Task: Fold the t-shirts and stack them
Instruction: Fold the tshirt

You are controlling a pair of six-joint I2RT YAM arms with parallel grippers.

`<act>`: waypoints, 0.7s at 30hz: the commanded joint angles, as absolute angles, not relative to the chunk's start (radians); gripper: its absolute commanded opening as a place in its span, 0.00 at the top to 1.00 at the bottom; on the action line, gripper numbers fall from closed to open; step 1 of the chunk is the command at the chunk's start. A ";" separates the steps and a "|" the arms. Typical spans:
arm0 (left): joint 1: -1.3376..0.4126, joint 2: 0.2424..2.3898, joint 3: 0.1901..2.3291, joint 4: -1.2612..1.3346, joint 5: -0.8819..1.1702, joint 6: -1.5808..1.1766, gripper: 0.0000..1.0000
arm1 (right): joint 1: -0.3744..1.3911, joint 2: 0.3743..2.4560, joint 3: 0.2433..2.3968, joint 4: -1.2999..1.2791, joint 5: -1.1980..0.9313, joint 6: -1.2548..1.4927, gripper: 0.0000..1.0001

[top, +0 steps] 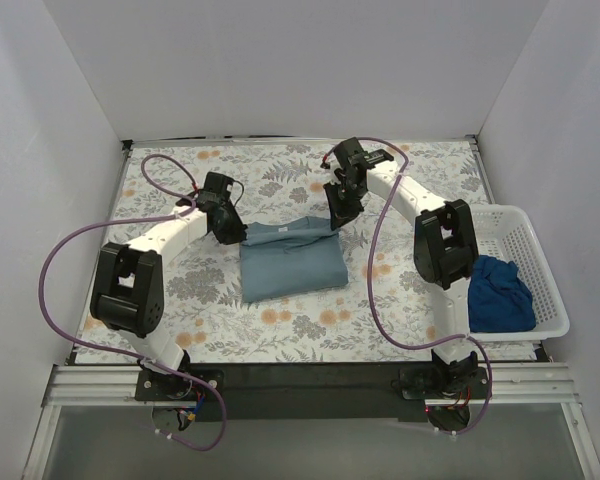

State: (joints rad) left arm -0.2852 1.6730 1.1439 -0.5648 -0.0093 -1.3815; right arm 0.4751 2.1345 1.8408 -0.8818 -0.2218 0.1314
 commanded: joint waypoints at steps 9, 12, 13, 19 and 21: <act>-0.273 1.442 0.985 -0.376 -0.132 -1.433 0.45 | 0.465 1.812 1.590 -0.565 -0.163 0.164 0.71; -0.276 1.369 0.936 -0.336 -0.129 -1.425 0.37 | 0.466 1.686 1.421 -0.422 -0.242 0.164 0.69; -0.278 1.318 0.922 -0.327 -0.111 -1.414 0.37 | 0.466 1.642 1.348 -0.388 -0.311 0.167 0.69; -0.353 1.250 0.775 -0.175 0.113 -1.361 0.50 | 0.465 1.621 1.157 -0.108 -0.625 0.221 0.68; -0.370 1.276 0.750 -0.109 0.159 -1.368 0.56 | 0.465 1.643 1.124 0.019 -0.673 0.248 0.68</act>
